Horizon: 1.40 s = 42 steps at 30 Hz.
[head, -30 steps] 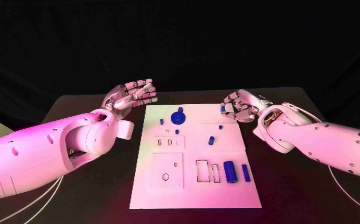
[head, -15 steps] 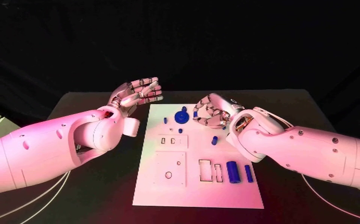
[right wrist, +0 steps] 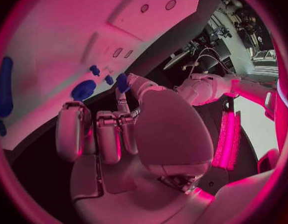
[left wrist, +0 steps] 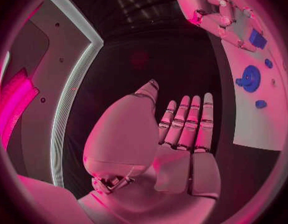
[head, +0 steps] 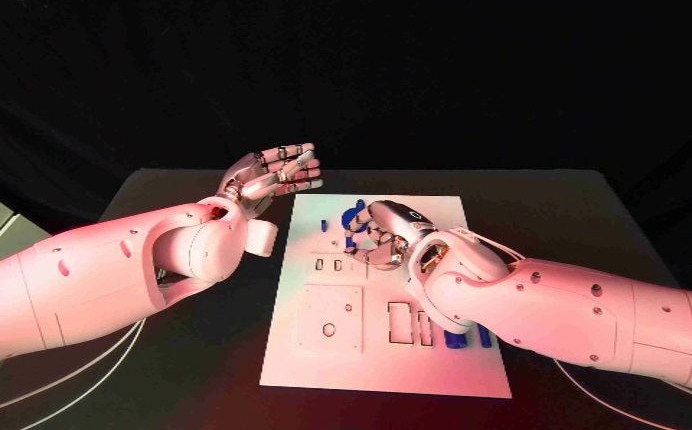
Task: Assemble the parts on the task board
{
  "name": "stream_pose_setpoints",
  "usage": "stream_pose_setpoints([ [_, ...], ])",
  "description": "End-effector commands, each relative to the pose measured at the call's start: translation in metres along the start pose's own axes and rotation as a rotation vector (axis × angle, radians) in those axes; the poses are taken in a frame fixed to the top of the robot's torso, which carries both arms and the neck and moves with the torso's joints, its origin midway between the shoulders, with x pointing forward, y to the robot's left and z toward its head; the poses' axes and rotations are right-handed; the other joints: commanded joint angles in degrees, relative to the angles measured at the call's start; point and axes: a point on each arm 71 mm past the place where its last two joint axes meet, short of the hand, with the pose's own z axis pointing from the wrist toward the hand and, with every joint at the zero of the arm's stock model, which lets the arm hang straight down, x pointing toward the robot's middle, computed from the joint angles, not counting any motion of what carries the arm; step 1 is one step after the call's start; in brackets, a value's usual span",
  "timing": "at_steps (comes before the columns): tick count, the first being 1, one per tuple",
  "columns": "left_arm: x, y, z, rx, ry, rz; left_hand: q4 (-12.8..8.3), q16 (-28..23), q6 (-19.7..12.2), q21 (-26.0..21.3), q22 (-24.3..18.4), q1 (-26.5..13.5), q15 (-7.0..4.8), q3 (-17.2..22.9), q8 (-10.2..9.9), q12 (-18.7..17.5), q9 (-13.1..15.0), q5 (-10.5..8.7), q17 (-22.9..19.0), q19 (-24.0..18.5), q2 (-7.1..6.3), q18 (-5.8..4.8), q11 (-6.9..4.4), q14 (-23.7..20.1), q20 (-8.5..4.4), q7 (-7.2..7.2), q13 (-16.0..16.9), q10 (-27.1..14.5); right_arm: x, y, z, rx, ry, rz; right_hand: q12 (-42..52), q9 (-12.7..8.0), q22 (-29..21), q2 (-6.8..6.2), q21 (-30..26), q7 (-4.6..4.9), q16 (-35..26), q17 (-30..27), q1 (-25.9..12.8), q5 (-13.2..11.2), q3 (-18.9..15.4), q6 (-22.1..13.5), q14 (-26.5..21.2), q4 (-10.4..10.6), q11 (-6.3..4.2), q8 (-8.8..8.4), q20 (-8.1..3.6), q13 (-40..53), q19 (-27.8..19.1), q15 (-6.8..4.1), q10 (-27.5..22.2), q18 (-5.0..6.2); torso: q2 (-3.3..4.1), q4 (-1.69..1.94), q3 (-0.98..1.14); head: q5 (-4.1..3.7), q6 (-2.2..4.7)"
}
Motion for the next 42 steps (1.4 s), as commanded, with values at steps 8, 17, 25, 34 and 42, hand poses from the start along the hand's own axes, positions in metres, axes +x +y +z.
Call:
stream_pose_setpoints([
  [8, 0.005, -0.001, 0.000, 0.004, 0.026, -0.007, -0.35, 0.25, 0.42, 0.30, 0.08, 0.11, -0.03, 0.11, 0.39, 0.25, 0.07, -0.23, 0.05, 0.43, 0.34, 0.63, 0.10, 0.04, 0.13, 6.07, 0.05, 0.48, 0.021, 0.001, 0.001, 0.019, 0.051, -0.048, 0.22, 0.17, 3.38, 0.08, -0.32, -0.12, 0.31, 15.10, -0.74, 0.37, 0.22, -0.08, 5.97, 0.13, -0.29, 0.26, -0.25, 15.08, -0.25, -0.53, 5.95, -0.51, 0.07, -0.07, 0.13, 0.25, -0.59],
  [17, 0.006, 0.000, 0.001, 0.003, 0.029, -0.008, -0.35, 0.25, 0.42, 0.30, 0.08, 0.11, -0.03, 0.11, 0.39, 0.25, 0.07, -0.23, 0.05, 0.43, 0.34, 0.63, 0.10, 0.04, 0.13, 6.07, 0.05, 0.48, 0.032, -0.003, 0.002, 0.031, 0.070, -0.073, 0.22, 0.19, 3.33, 0.04, -0.39, -0.13, 0.31, 15.10, -0.88, 0.39, 0.22, -0.06, 5.97, 0.18, -0.29, 0.30, -0.25, 15.08, -0.27, -0.55, 5.95, -0.50, -0.03, -0.06, 0.14, 0.23, -0.82],
  [25, 0.005, 0.000, 0.001, 0.002, 0.028, -0.008, -0.35, 0.25, 0.42, 0.30, 0.08, 0.11, -0.03, 0.11, 0.39, 0.25, 0.07, -0.23, 0.05, 0.43, 0.34, 0.63, 0.10, 0.04, 0.13, 6.07, 0.05, 0.48, 0.035, -0.004, 0.001, 0.029, 0.080, -0.085, 0.22, 0.23, 3.31, -0.18, -0.44, -0.14, 0.31, 15.10, -1.16, 0.37, 0.16, -0.10, 5.97, 0.24, -0.31, 0.35, -0.27, 15.08, -0.26, -0.56, 5.95, -0.49, -0.03, -0.08, 0.11, 0.23, -0.99],
  [34, 0.005, 0.000, 0.001, 0.002, 0.028, -0.008, -0.34, 0.26, 0.49, 0.32, 0.07, 0.14, -0.05, 0.13, 0.43, 0.28, 0.08, -0.25, 0.07, 0.47, 0.37, 0.64, 0.08, -0.04, 0.13, 6.02, 0.04, 0.62, 0.039, -0.004, 0.001, 0.025, 0.093, -0.086, 0.22, 0.28, 3.13, -0.62, -0.72, -0.11, 0.31, 15.10, -1.94, 0.11, 0.01, -0.33, 5.97, 0.50, -0.30, 0.38, -0.29, 15.08, -0.33, -0.57, 5.95, -0.44, -0.01, -0.01, 0.12, 0.24, -0.99],
  [42, 0.005, 0.000, 0.001, 0.001, 0.027, -0.007, -0.34, 0.26, 0.49, 0.32, 0.07, 0.14, -0.05, 0.13, 0.43, 0.28, 0.08, -0.25, 0.07, 0.47, 0.37, 0.64, 0.08, -0.04, 0.13, 6.02, 0.04, 0.62, 0.039, -0.005, 0.000, 0.028, 0.091, -0.086, 0.22, 0.29, 3.04, -0.98, -0.91, 0.01, 0.31, 15.10, -2.76, -0.67, -0.15, -0.74, 5.97, 0.85, -0.20, 0.33, -0.26, 15.08, -0.34, -0.50, 5.95, -0.43, -0.01, -0.12, 0.12, 0.33, -1.00],
])
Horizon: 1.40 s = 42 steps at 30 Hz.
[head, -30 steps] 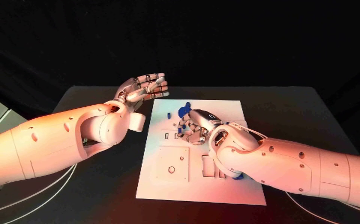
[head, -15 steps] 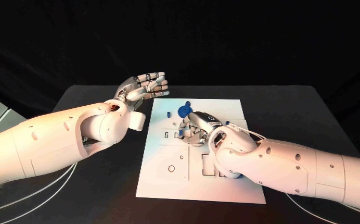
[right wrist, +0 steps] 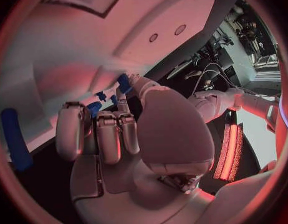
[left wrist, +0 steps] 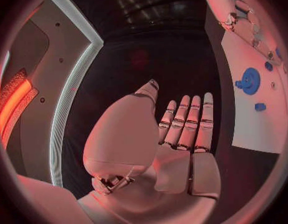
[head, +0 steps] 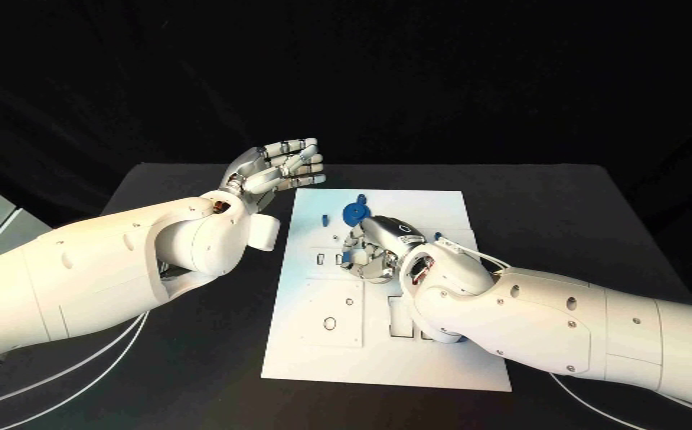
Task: Assemble the parts on the task board
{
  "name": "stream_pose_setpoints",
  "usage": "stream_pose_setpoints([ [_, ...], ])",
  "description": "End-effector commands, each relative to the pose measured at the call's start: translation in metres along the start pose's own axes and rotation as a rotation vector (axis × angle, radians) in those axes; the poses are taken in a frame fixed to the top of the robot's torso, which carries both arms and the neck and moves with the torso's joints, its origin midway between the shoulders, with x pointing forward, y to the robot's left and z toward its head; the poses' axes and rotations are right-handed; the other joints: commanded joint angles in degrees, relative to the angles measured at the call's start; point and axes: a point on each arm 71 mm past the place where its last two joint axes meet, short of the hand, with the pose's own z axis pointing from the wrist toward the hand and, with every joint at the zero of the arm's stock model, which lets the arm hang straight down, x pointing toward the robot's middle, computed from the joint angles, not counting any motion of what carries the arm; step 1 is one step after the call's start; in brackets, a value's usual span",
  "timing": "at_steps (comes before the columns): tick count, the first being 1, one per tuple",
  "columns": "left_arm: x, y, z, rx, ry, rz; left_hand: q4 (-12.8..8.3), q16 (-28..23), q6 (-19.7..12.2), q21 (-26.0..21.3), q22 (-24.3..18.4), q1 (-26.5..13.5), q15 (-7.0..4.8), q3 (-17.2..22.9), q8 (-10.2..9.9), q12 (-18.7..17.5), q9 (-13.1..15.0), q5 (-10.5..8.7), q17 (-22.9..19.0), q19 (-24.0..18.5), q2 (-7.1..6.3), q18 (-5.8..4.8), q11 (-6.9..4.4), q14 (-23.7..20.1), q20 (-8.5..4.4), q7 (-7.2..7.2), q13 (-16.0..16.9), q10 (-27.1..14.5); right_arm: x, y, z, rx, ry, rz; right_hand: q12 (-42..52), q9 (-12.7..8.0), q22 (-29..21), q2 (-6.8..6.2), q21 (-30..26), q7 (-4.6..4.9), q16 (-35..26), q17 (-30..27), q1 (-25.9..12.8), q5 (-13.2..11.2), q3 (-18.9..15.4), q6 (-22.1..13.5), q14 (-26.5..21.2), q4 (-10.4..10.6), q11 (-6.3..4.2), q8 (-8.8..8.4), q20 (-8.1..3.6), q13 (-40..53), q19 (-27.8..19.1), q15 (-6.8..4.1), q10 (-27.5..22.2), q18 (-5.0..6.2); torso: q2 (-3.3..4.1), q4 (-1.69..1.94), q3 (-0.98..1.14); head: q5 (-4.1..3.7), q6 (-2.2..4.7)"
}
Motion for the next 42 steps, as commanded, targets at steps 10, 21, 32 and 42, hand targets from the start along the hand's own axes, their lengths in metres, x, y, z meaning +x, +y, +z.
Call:
stream_pose_setpoints([
  [10, 0.0020, -0.0008, 0.0004, 0.006, 0.019, -0.004, -0.34, 0.26, 0.49, 0.32, 0.07, 0.14, -0.05, 0.13, 0.20, 0.28, 0.09, -0.25, 0.09, 0.26, 0.37, 0.63, -0.14, -0.04, -0.08, 6.02, 0.05, 0.41, 0.0029, -0.0017, -0.0005, -0.001, 0.019, -0.019, 0.22, -0.04, 2.84, -0.24, -0.46, -0.08, 0.30, 15.07, -0.72, -0.61, -0.01, -0.63, 6.18, 0.41, -0.15, -0.18, -0.03, 15.09, -0.21, -0.27, 5.95, -0.37, 0.01, -0.03, 0.02, -0.10, 0.07],
  [21, 0.0015, -0.0007, 0.0005, 0.006, 0.019, -0.004, -0.34, 0.26, 0.49, 0.32, 0.07, 0.14, -0.05, 0.13, 0.20, 0.28, 0.09, -0.25, 0.09, 0.26, 0.37, 0.63, -0.14, -0.04, -0.08, 6.02, 0.05, 0.41, 0.0028, -0.0010, -0.0001, -0.007, 0.014, -0.017, 0.22, -0.30, 2.48, -1.05, -1.14, 0.49, 0.30, 15.07, -1.64, -2.63, -0.60, -2.37, 6.18, 0.97, 0.33, -0.87, 0.24, 15.09, -0.36, 0.10, 5.95, -0.28, 0.01, -0.08, 0.03, -0.20, 0.15],
  [32, 0.0005, -0.0006, 0.0004, 0.004, 0.017, -0.003, -0.30, 0.28, 0.47, 0.32, 0.05, 0.13, -0.05, 0.14, 0.19, 0.22, 0.07, -0.26, 0.11, 0.28, 0.39, 0.63, -0.13, -0.12, -0.08, 6.01, 0.01, 0.42, 0.0025, -0.0009, 0.0002, -0.009, 0.010, -0.015, -1.63, -0.74, 1.88, -1.81, -2.13, 1.16, 0.30, 15.07, -1.78, -3.16, -1.39, -4.33, 6.18, 1.28, 0.93, -1.97, 0.67, 13.54, -0.68, 0.61, 4.37, -0.12, 0.02, -0.03, 0.02, -0.36, 0.20],
  [42, -0.0002, -0.0003, 0.0007, 0.001, 0.015, 0.000, -0.30, 0.29, 0.49, 0.32, 0.04, 0.15, -0.04, 0.16, 0.20, 0.21, 0.07, -0.26, 0.12, 0.28, 0.42, 0.63, -0.11, -0.14, -0.08, 5.89, 0.00, 0.43, 0.0008, 0.0007, -0.0026, -0.027, -0.006, -0.005, -2.41, -0.94, 1.55, -2.12, -3.06, 1.48, 0.30, 15.07, -2.79, -5.39, -10.47, -5.48, 6.18, 4.11, 1.03, -2.85, 1.08, 12.87, -0.76, 0.82, 3.74, -0.02, 0.00, -0.02, 0.02, -0.43, 0.26],
])
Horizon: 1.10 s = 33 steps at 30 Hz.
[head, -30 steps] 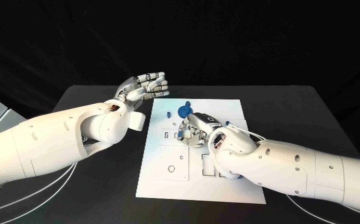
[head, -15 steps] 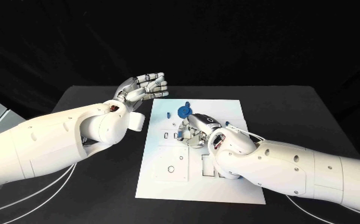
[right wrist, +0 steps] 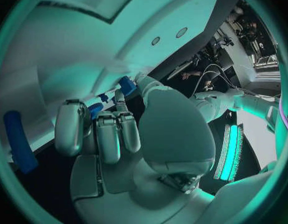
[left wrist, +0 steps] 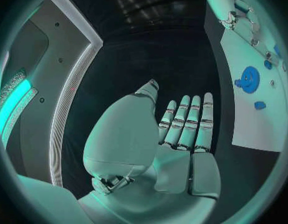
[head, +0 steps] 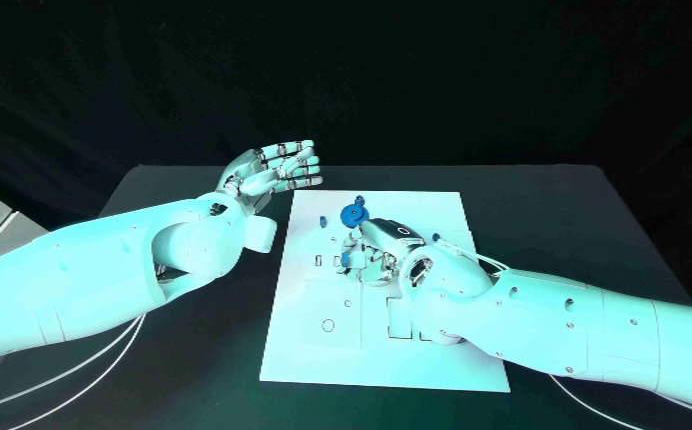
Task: Assemble the parts on the task board
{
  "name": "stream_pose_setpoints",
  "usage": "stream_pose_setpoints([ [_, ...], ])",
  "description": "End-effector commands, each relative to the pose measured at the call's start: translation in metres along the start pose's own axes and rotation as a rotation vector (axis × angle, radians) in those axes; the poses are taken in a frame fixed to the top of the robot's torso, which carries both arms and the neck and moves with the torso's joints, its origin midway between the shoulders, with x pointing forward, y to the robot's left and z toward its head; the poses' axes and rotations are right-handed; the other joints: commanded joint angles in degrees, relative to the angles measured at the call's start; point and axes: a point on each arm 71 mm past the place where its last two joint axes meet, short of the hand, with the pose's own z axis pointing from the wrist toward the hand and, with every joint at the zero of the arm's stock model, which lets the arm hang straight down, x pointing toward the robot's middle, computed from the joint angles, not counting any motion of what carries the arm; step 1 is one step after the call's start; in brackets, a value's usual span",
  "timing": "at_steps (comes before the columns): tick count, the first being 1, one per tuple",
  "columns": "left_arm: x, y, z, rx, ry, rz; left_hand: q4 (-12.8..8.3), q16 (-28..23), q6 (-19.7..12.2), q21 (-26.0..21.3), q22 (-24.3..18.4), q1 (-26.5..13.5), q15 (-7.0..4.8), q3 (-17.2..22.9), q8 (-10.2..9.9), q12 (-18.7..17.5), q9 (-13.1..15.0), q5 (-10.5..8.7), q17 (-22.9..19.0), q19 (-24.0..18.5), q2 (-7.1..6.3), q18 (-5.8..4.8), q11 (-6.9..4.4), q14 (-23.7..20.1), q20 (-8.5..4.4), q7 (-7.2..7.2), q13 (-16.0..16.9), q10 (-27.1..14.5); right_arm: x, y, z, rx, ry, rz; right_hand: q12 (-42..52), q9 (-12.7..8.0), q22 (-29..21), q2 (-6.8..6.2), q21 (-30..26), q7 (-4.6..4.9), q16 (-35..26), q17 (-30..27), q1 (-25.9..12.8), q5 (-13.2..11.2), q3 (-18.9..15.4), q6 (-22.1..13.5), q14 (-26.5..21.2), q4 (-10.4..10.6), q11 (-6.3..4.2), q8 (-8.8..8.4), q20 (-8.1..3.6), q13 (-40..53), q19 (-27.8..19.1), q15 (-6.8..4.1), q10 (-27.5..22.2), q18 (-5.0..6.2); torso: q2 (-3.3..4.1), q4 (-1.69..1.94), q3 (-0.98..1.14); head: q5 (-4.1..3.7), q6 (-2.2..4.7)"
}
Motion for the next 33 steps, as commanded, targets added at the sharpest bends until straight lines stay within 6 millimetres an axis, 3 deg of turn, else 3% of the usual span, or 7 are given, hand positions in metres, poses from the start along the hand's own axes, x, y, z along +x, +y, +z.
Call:
stream_pose_setpoints([
  [1, 0.002, 0.000, 0.001, 0.003, 0.018, 0.002, -0.30, 0.29, 0.44, 0.33, 0.04, 0.16, -0.04, 0.17, 0.19, 0.20, 0.03, -0.26, 0.07, 0.30, 0.42, 0.64, -0.11, -0.14, -0.07, 5.88, 0.00, 0.43, -0.001, 0.003, -0.002, -0.030, -0.015, 0.000, -0.47, -0.09, 1.57, 0.88, -0.60, 0.14, 0.30, 15.09, 0.04, -2.25, -6.00, -0.71, 6.05, 0.66, 0.43, -0.50, 0.35, 12.81, -0.11, 0.45, 3.70, 0.06, -0.02, 0.03, 0.00, -0.06, 0.05],
  [7, -0.002, 0.002, 0.001, -0.025, -0.003, 0.074, 0.16, 7.89, 2.42, 6.86, 2.57, -0.66, -2.92, -0.43, 1.13, 1.20, 0.38, -0.30, 4.30, 10.43, -0.26, 2.65, -1.61, 9.36, -1.51, 5.28, 0.34, 3.35, -0.011, 0.006, -0.008, -0.096, -0.062, 0.036, -0.50, -0.13, 1.60, 1.93, -0.76, 0.26, 0.30, 15.09, 0.58, -2.71, -9.60, -0.84, 6.05, 0.78, 0.44, -0.65, 0.47, 12.78, -0.05, 0.40, 3.68, 0.03, -0.25, -0.19, 0.05, -0.07, 0.21],
  [13, -0.008, 0.006, 0.004, -0.077, 0.000, 0.194, 0.31, 35.28, 13.67, 23.69, 11.46, -3.64, -9.40, -2.62, 8.23, 12.34, 3.89, -0.43, 20.82, 24.43, -1.54, 2.51, -7.01, 25.03, -8.19, 1.30, 5.18, 16.61, -0.039, 0.005, -0.012, -0.207, -0.100, 0.120, -0.27, -0.27, -0.31, 3.92, -3.75, 0.55, -0.24, 13.27, 3.74, 0.55, -9.54, -1.45, 5.61, 0.36, 0.68, -1.05, 0.61, 12.97, -1.20, 0.59, 3.83, 0.61, -0.63, -0.46, 0.07, -0.17, 0.52],
  [17, -0.009, 0.012, 0.006, -0.148, 0.054, 0.298, 0.02, 60.70, 13.93, 43.84, 27.31, -5.62, -11.09, -4.97, 14.82, 27.95, 8.36, -0.10, 45.92, 21.93, -1.05, 1.74, -9.10, 29.50, -10.00, -0.66, 16.53, 14.06, -0.061, -0.005, -0.019, -0.208, -0.112, 0.200, -0.46, -0.29, -0.54, 4.20, -4.17, 0.63, -0.31, 13.07, 4.00, 0.69, -9.57, -1.60, 5.56, 0.50, 0.75, -1.13, 0.66, 12.80, -1.37, 0.64, 3.64, 0.68, -1.07, -0.39, 0.04, -0.35, 0.41],
  [22, -0.008, 0.019, 0.008, -0.262, 0.147, 0.449, 0.58, 74.17, 13.92, 61.77, 50.71, -8.12, -12.54, -8.34, 21.35, 46.32, 13.36, -0.30, 65.98, 29.32, 0.24, -1.14, -10.55, 40.13, -10.71, -2.20, 28.79, 13.60, -0.090, -0.026, -0.029, -0.158, -0.137, 0.302, -0.52, -0.29, -0.51, 5.25, -4.31, 0.69, -0.33, 13.02, 3.40, 1.38, -9.65, -1.67, 5.55, 0.61, 0.82, -1.15, 0.74, 12.75, -1.40, 0.71, 3.56, 0.69, -1.64, -0.55, 0.09, -0.11, 0.13],
  [26, -0.004, 0.023, 0.011, -0.360, 0.235, 0.583, 0.63, 79.25, 13.71, 69.23, 63.03, -9.75, -13.48, -10.32, 24.36, 64.26, 16.60, -0.19, 76.31, 35.84, 2.33, -3.24, -11.59, 45.12, -11.63, -3.30, 50.21, 22.83, -0.112, -0.041, -0.037, -0.119, -0.167, 0.355, -0.49, -0.29, -0.48, 5.34, -4.28, 0.70, -0.33, 13.03, 3.36, 1.55, -9.65, -1.66, 5.55, 0.62, 0.82, -1.14, 0.74, 12.77, -1.38, 0.71, 3.59, 0.69, -1.93, -0.66, 0.13, 0.08, -0.03],
  [33, 0.008, 0.033, 0.016, -0.532, 0.357, 0.877, 0.66, 80.77, 14.04, 71.46, 67.29, -11.01, -13.95, -11.00, 24.84, 69.16, 17.66, -0.08, 79.98, 38.36, 4.34, -4.02, -12.08, 46.63, -12.14, -3.81, 56.95, 26.88, -0.141, -0.065, -0.045, -0.058, -0.216, 0.393, -0.33, -0.27, 0.13, 5.34, -3.50, 0.70, -0.20, 13.46, 3.07, 2.58, -9.88, -1.67, 5.66, 0.60, 0.82, -1.12, 0.74, 12.90, -1.04, 0.71, 3.72, 0.52, -2.54, -0.83, 0.30, 0.51, -0.27],
])
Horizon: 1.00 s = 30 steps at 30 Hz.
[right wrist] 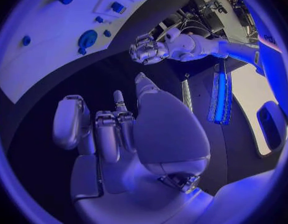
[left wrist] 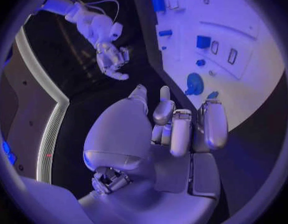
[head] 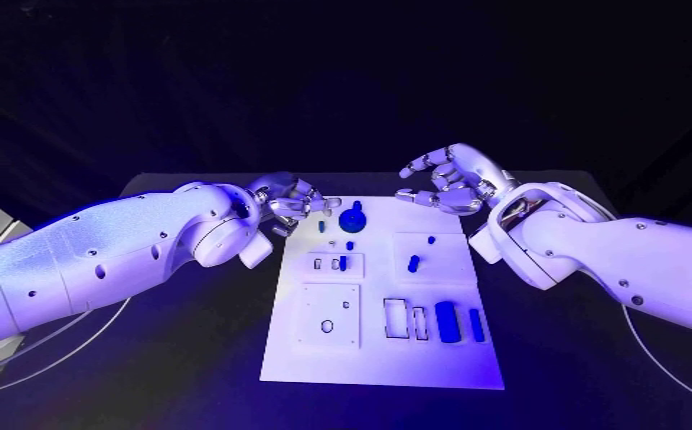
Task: Assemble the parts on the task board
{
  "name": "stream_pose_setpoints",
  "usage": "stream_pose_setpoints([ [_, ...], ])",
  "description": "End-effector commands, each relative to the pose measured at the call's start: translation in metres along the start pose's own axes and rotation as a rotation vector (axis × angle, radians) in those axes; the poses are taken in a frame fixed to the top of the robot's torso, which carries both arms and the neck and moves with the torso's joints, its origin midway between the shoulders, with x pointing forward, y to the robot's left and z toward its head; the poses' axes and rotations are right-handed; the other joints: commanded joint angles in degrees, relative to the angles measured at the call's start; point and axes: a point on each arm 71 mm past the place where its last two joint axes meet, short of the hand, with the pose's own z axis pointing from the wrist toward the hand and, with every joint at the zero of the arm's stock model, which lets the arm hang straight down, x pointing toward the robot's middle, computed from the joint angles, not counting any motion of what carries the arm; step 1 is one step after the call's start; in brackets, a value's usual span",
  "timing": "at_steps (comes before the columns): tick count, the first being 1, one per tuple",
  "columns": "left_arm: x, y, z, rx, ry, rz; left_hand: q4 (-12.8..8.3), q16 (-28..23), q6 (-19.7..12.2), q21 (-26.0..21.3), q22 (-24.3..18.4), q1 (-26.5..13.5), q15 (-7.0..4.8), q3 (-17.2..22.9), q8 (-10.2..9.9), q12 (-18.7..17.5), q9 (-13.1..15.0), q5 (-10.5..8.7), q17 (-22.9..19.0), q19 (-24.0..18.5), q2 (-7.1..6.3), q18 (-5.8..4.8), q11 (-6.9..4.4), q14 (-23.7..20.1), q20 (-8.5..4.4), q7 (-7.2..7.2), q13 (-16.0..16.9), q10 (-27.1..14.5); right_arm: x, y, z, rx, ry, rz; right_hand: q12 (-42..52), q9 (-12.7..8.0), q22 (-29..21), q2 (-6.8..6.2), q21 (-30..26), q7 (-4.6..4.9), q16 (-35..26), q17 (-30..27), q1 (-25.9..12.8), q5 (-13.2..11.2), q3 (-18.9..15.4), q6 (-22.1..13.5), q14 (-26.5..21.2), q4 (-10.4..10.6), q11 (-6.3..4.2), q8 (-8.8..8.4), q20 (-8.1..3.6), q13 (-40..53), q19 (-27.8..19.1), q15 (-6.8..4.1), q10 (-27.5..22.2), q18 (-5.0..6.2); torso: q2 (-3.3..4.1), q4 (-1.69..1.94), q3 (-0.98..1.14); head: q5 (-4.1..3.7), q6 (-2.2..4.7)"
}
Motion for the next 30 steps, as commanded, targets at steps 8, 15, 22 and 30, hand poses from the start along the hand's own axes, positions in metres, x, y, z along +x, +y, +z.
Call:
stream_pose_setpoints([
  [8, 0.025, 0.002, 0.017, -0.292, 0.180, 0.437, 0.12, 0.54, 0.28, 0.93, 1.85, -2.23, -0.79, -1.69, 0.98, 1.20, 0.92, -0.02, 13.10, 1.13, 0.86, -0.70, -0.36, 5.42, -0.23, -0.71, 1.66, 1.04, -0.017, -0.011, -0.001, 0.049, -0.009, 0.092, -0.16, -0.01, -0.02, 0.55, 0.03, 0.00, -0.25, 13.27, -0.26, 0.95, -0.45, -0.21, 5.56, 0.05, 0.41, -0.24, 0.03, 12.79, 0.03, 0.24, 3.64, 0.57, -0.61, -0.04, 0.40, 0.37, -0.40],
  [15, 0.035, -0.003, 0.028, -0.345, 0.204, 0.560, 0.15, 0.41, -0.01, 1.05, 2.08, -3.50, -0.82, -2.60, 1.21, 0.81, 1.34, -0.03, 12.79, 1.19, 1.53, -0.74, -0.37, 5.32, -0.28, -0.73, 0.97, 0.50, -0.021, -0.016, 0.000, 0.067, -0.014, 0.088, -0.18, -0.02, -0.10, 0.54, -0.10, 0.01, -0.27, 13.19, -0.29, 1.01, -0.48, -0.24, 5.54, 0.06, 0.41, -0.26, 0.03, 12.77, -0.02, 0.24, 3.62, 0.60, -0.43, -0.23, 0.37, 0.77, -0.59],
  [22, 0.040, -0.005, 0.035, -0.377, 0.216, 0.613, 0.15, 0.37, -0.22, 1.10, 2.17, -4.10, -0.81, -3.13, 1.30, 0.72, 1.56, -0.13, 12.71, 1.20, 1.86, -0.76, -0.35, 5.29, -0.28, -0.71, 0.86, 0.33, -0.024, -0.019, 0.000, 0.074, -0.017, 0.082, -0.17, -0.02, -0.11, 0.59, -0.12, 0.01, -0.28, 13.18, -0.36, 1.09, -0.49, -0.26, 5.54, 0.09, 0.42, -0.26, 0.03, 12.78, -0.02, 0.24, 3.63, 0.60, -0.35, -0.18, 0.33, 0.55, -0.62],
  [30, 0.046, -0.007, 0.040, -0.383, 0.235, 0.627, 0.15, 0.34, -0.36, 1.16, 2.28, -4.92, -0.79, -3.84, 1.50, 0.60, 1.88, -0.23, 12.67, 1.20, 2.36, -0.77, -0.34, 5.28, -0.27, -0.71, 0.68, 0.14, -0.025, -0.020, 0.001, 0.080, -0.017, 0.076, -0.23, -0.02, -0.15, 0.62, -0.18, 0.01, -0.29, 13.12, -0.41, 1.11, -0.51, -0.26, 5.52, 0.11, 0.42, -0.26, 0.03, 12.73, -0.04, 0.24, 3.57, 0.61, -0.46, -0.11, 0.25, 0.37, -1.04],
])
